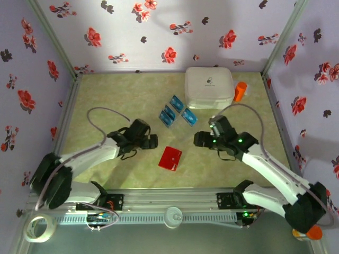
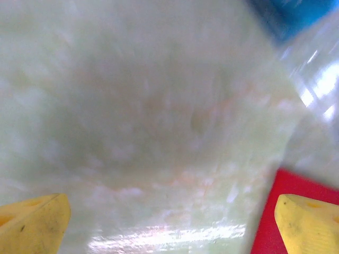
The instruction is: Put the credit cards into the card holder
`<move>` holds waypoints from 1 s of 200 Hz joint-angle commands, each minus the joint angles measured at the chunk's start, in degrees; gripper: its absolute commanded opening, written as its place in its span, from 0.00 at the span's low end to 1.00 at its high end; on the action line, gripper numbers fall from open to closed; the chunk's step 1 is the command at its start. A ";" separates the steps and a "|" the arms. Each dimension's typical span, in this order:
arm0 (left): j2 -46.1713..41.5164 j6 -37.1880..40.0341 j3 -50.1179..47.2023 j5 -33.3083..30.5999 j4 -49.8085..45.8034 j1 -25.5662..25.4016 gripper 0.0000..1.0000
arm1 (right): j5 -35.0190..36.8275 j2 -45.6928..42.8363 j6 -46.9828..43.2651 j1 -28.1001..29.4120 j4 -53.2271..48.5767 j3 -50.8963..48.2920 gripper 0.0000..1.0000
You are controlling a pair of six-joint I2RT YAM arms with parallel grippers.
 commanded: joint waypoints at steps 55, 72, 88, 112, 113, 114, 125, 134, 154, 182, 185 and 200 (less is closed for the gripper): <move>-24.34 14.60 -7.66 -23.09 12.71 10.71 1.00 | 2.60 -2.92 -5.25 -23.19 0.45 1.99 0.99; -25.32 19.68 -9.36 -23.52 15.98 14.08 1.00 | 10.26 -2.15 -4.77 -25.22 4.32 0.63 0.99; -24.17 23.74 -10.18 -23.35 18.79 17.49 1.00 | 16.83 -1.39 -5.08 -26.52 9.47 -1.35 0.99; -20.85 29.72 -11.41 -22.82 24.24 22.21 1.00 | 24.96 1.59 -7.76 -27.64 17.72 -3.70 0.99; -20.68 29.95 -11.42 -22.78 24.57 22.35 1.00 | 25.29 1.74 -7.93 -27.71 18.03 -3.78 0.99; -20.59 30.24 -11.56 -22.75 24.86 22.50 1.00 | 25.59 1.95 -8.06 -27.75 18.35 -3.86 0.99; -19.02 33.31 -12.54 -22.52 28.67 24.22 1.00 | 29.13 4.21 -10.23 -28.08 22.42 -5.00 0.99; -17.83 35.65 -13.49 -21.95 31.50 25.57 1.00 | 31.48 6.23 -12.65 -28.29 25.71 -6.08 0.99; -15.62 38.20 -16.12 -21.01 36.43 28.45 1.00 | 36.11 10.88 -16.79 -28.92 30.58 -7.07 0.99; -12.02 37.92 -21.07 -19.07 45.66 32.15 1.00 | 36.88 15.83 -18.76 -29.46 37.30 -8.82 0.99; -11.41 37.92 -21.32 -18.71 46.63 32.42 1.00 | 36.88 16.18 -18.93 -29.46 38.18 -9.17 0.99; -7.68 38.06 -22.15 -17.93 51.16 33.33 1.00 | 36.11 18.12 -20.19 -29.46 43.63 -10.87 0.99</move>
